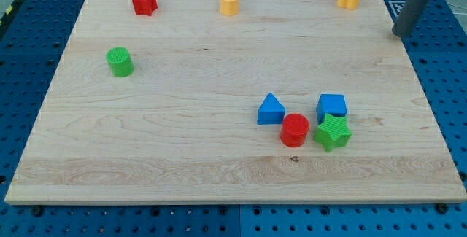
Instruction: Adjust the yellow heart at the top right corner
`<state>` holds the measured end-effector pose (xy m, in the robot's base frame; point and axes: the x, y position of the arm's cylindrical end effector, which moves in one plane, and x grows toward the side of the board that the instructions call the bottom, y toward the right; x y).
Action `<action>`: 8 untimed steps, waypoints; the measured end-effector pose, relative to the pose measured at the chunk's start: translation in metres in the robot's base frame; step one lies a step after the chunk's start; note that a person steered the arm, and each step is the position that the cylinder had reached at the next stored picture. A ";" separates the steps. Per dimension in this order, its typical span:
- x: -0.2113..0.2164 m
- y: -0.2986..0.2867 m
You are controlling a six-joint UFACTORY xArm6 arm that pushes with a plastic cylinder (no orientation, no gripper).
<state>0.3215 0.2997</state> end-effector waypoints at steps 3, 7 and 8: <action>-0.031 0.013; -0.122 -0.035; -0.126 -0.110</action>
<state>0.1960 0.1893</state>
